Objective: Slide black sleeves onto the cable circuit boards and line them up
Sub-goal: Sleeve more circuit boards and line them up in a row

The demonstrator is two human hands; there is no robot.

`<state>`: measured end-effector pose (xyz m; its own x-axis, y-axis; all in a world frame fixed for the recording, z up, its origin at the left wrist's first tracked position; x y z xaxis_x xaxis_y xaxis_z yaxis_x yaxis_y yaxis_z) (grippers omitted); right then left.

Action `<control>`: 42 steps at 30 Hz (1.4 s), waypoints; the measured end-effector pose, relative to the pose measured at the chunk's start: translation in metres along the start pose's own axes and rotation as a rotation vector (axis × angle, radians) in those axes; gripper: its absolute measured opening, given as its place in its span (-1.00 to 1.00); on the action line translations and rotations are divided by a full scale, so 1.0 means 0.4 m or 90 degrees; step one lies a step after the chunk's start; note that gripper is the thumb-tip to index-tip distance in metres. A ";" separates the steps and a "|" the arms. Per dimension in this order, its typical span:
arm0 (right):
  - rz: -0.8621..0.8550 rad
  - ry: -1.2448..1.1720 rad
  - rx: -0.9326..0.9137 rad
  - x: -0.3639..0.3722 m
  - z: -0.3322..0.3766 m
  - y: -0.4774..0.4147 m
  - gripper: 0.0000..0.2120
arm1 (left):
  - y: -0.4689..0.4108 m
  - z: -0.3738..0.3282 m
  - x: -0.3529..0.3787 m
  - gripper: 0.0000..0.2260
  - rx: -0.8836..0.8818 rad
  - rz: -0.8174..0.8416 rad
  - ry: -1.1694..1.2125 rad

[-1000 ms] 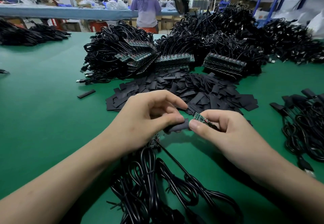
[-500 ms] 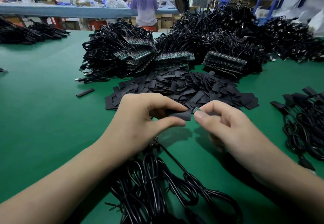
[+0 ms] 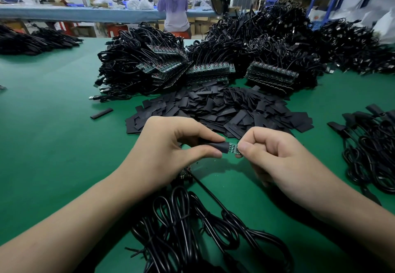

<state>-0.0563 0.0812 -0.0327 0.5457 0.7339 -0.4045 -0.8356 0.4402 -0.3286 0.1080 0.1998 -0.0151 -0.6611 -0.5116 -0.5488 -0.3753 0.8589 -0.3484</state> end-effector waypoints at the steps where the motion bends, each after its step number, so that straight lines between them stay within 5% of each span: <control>1: 0.005 -0.008 0.002 0.001 0.000 0.001 -0.78 | 0.001 -0.004 -0.001 -0.82 0.022 -0.007 -0.029; 20: 0.067 -0.127 0.067 0.010 0.005 0.002 -0.77 | 0.005 -0.016 0.000 -0.81 0.097 0.005 -0.128; 35: 0.121 0.010 0.014 -0.016 -0.013 -0.004 -0.86 | -0.002 0.002 -0.008 -0.80 0.078 -0.011 -0.132; 42: 0.024 0.083 0.005 -0.033 -0.040 -0.010 -0.86 | -0.041 0.076 -0.105 -0.82 -0.053 -0.212 -0.159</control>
<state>-0.0592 0.0616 -0.0399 0.5171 0.6766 -0.5242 -0.8558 0.4179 -0.3049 0.1617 0.2066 -0.0093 -0.3214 -0.7423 -0.5879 -0.5995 0.6401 -0.4805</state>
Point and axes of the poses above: each hand's wrist, its own y-axis away from the middle knuckle, its own x-axis out of the palm, z = x × y, the point moved 3 cm from there along -y, towards the middle knuckle, and after that the axes turned 13 degrees about -x, right-handed, at the moved point
